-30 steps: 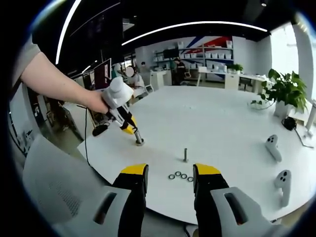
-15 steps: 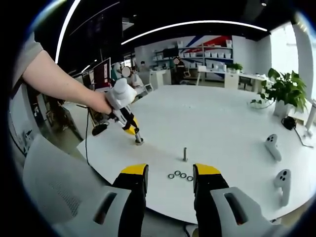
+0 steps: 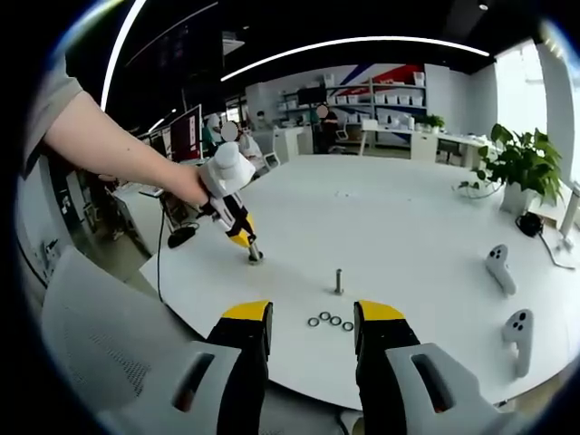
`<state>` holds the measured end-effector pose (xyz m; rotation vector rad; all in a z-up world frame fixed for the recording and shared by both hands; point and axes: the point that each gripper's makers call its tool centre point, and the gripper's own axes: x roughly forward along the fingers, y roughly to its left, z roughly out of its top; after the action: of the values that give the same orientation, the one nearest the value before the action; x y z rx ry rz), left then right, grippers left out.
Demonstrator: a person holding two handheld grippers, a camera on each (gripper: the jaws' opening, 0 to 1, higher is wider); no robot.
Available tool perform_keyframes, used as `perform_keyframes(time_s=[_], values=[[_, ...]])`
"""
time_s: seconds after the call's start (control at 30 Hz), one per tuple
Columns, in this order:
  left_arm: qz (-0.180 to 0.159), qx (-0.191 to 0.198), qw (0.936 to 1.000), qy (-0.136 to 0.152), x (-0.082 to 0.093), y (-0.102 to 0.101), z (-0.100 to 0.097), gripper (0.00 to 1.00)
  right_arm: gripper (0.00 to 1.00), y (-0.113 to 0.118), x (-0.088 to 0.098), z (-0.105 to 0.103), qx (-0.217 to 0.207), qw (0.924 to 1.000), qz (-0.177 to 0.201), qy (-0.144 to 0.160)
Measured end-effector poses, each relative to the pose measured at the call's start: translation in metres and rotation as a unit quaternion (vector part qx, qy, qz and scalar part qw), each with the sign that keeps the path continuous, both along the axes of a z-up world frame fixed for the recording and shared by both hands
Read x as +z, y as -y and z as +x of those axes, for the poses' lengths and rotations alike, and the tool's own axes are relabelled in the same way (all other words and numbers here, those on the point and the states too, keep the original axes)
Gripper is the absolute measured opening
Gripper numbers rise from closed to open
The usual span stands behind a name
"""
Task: Place the washer onto the threaded stud by aligning its center hole with the stud, sliding it down to the base, and recovering from edge contact or off-axis alignment until the washer reaches the visible bottom stop.
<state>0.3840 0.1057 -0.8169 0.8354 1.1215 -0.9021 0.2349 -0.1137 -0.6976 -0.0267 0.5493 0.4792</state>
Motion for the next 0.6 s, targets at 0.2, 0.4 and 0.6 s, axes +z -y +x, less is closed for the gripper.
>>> perform_keyframes(time_s=[0.2, 0.4, 0.6], values=[[0.022, -0.012, 0.9994, -0.022, -0.003, 0.003, -0.003, 0.19, 0.38, 0.001, 0.0, 0.0, -0.004, 1.0, 0.0, 0.0], [0.029, -0.012, 0.9992, -0.026, -0.016, 0.002, -0.003, 0.19, 0.38, 0.003, -0.001, 0.001, -0.007, 1.0, -0.002, -0.001], [0.025, -0.015, 0.9994, -0.018, -0.024, 0.002, -0.004, 0.19, 0.38, 0.004, -0.001, 0.001, -0.008, 1.0, -0.005, -0.001]])
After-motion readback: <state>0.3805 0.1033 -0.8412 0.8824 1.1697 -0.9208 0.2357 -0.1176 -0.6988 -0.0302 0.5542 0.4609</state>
